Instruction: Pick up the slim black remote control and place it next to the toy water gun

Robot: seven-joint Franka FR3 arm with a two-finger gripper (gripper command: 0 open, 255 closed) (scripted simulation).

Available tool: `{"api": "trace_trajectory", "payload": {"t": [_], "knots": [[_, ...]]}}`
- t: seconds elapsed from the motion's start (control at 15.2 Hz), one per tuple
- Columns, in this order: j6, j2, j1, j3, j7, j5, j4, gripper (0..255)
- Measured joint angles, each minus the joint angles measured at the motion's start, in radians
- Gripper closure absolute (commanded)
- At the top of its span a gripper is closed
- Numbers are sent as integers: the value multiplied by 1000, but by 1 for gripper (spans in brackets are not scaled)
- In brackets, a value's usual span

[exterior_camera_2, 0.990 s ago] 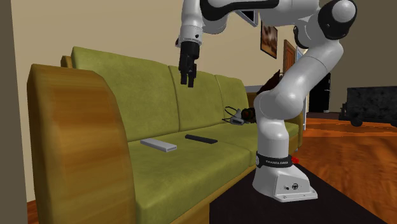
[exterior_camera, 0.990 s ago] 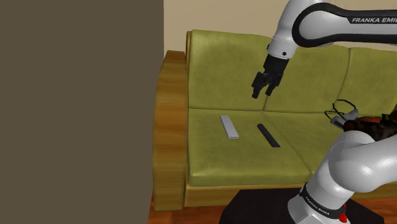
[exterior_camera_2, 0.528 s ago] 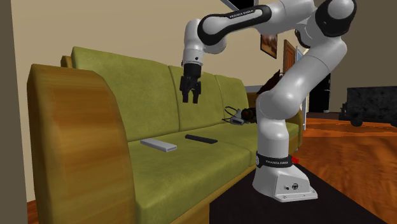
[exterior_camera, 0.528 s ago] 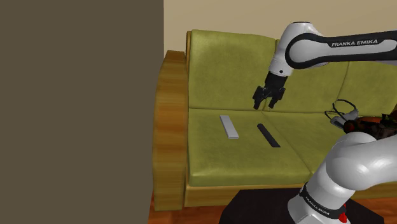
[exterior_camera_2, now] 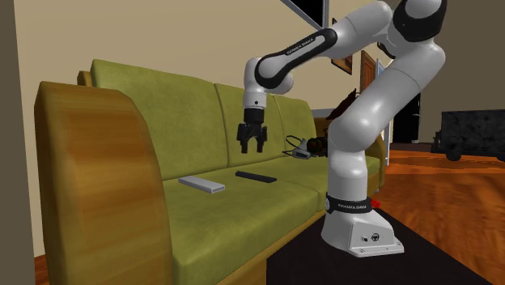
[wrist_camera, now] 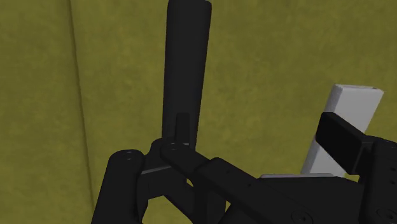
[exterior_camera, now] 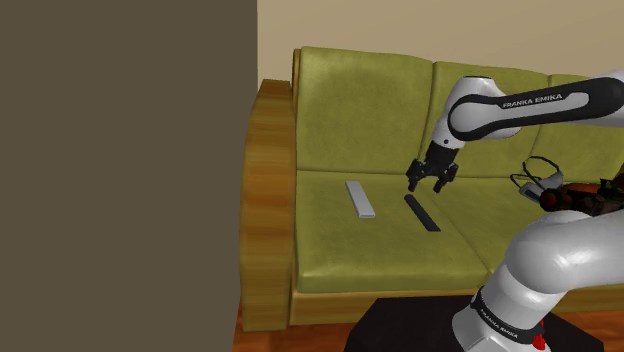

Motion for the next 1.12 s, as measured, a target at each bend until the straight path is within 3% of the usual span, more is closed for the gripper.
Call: {"api": "trace_trajectory", "payload": {"t": [0.4, 0.79, 1.12], "knots": [[151, 74, -91, -67, 28, -35, -96, 0], [274, 157, -87, -84, 27, -36, -137, 0], [305, 178, -85, -89, 25, -36, -147, 0]]}}
